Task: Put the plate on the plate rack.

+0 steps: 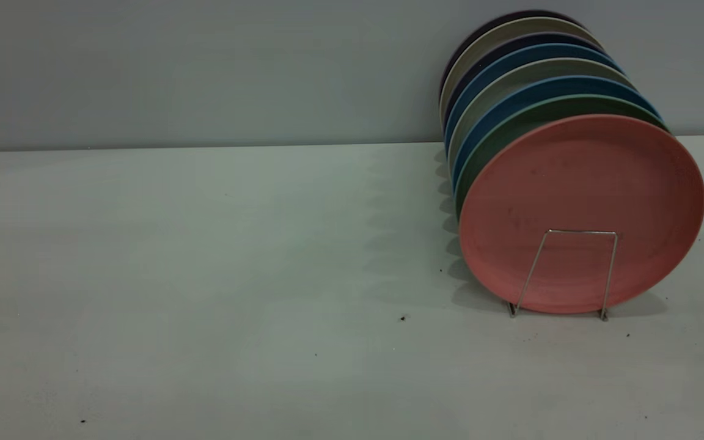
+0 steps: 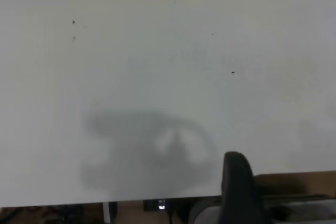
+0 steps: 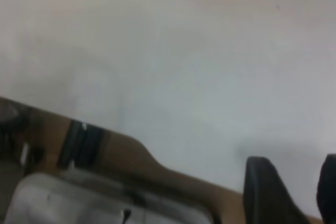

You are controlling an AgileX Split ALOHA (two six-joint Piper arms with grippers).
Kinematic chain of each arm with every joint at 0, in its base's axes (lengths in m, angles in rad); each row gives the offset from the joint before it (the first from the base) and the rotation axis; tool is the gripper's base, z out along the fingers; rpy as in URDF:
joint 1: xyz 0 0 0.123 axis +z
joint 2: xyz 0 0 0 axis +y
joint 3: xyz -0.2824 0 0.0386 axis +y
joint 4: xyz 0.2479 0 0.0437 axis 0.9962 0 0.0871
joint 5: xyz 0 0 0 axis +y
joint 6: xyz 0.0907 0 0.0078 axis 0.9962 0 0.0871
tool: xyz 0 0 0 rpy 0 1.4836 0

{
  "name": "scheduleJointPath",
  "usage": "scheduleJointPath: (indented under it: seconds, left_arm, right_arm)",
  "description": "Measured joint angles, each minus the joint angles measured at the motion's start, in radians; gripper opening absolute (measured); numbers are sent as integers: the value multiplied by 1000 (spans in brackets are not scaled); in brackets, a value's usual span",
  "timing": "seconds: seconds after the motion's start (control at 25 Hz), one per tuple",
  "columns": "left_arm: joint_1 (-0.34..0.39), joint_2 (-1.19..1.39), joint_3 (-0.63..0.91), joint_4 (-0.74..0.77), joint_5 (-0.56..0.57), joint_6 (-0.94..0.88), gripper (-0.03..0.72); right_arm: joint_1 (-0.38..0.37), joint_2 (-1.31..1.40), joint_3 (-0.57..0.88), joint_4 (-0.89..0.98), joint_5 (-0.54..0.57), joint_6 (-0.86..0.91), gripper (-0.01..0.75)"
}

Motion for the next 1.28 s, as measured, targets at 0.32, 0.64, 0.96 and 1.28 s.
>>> scheduleJointPath:
  seconds: [0.32,0.64,0.96,1.28]
  left_arm:
    - [0,-269,117,1,20,3,466]
    - [0,-440,167,37,80,27,466]
    - [0,-457,185,70,108,-2,466]
    - [0,-457,207,78,159,-46,466]
  right_arm:
    - [0,-297,99,-47,36,-23,263]
    - [0,-392,118,-166,56,49,263]
    - [0,-397,143,-173,68,56,263]
    - [0,-397,143,-186,68,75,263]
